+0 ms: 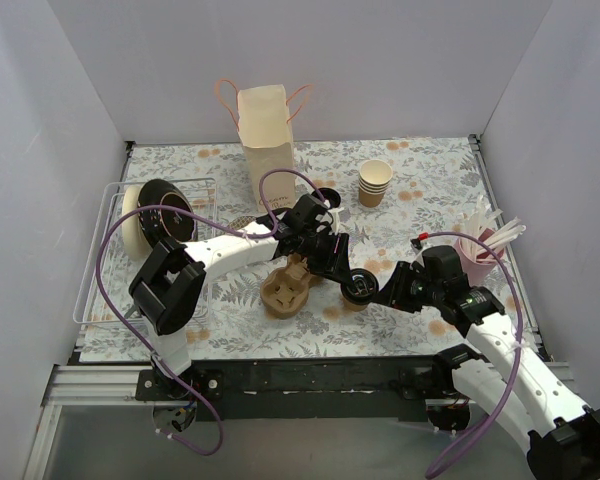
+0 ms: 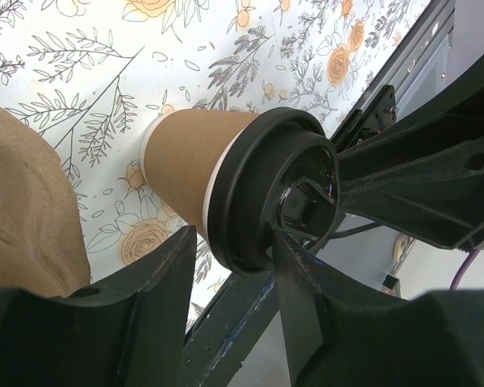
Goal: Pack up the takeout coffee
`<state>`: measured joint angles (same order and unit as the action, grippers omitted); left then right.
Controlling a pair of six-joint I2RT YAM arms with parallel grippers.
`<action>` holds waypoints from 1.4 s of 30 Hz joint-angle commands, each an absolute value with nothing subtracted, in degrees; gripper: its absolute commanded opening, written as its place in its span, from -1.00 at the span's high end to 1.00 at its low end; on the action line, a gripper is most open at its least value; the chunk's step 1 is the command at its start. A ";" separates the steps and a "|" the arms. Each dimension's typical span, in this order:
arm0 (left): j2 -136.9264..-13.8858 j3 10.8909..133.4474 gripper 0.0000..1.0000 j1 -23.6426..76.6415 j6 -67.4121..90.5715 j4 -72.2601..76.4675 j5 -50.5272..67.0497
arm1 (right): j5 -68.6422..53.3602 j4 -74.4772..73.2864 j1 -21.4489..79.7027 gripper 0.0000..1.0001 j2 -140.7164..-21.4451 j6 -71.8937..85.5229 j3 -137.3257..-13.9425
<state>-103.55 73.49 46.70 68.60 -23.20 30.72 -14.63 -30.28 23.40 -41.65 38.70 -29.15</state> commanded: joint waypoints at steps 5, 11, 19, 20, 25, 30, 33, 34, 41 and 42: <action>-104.15 70.66 0.18 47.99 67.15 -27.25 26.98 | -14.50 -25.93 23.55 0.32 -42.98 39.81 -28.57; -104.24 70.31 0.20 48.08 67.15 -26.98 27.16 | -14.06 -25.40 23.56 0.31 -43.59 40.78 -28.83; -104.76 69.96 0.22 48.16 67.24 -26.81 27.77 | -15.73 -23.20 23.64 0.33 -43.68 43.42 -27.43; -104.94 69.87 0.22 48.25 67.32 -26.72 27.86 | -15.82 -23.03 23.56 0.33 -43.77 43.94 -27.25; -105.38 69.78 0.30 48.43 67.50 -26.46 28.21 | -16.08 -21.45 23.55 0.37 -43.77 45.96 -25.67; -105.91 69.52 0.32 48.43 67.41 -26.46 28.39 | -12.32 -24.34 23.55 0.46 -44.82 46.23 -24.61; -106.43 69.52 0.33 48.43 67.32 -26.54 28.30 | -9.76 -27.85 23.55 0.49 -45.52 45.44 -24.17; -106.70 69.70 0.33 48.43 66.98 -27.07 28.21 | -9.15 -28.56 23.55 0.49 -45.70 45.44 -23.91; -107.84 70.49 0.34 48.43 66.36 -28.12 28.21 | -6.24 -31.29 23.55 0.49 -46.49 47.02 -19.78; -107.93 70.58 0.34 48.43 66.27 -28.30 28.21 | -6.24 -31.20 23.55 0.48 -46.67 47.28 -19.17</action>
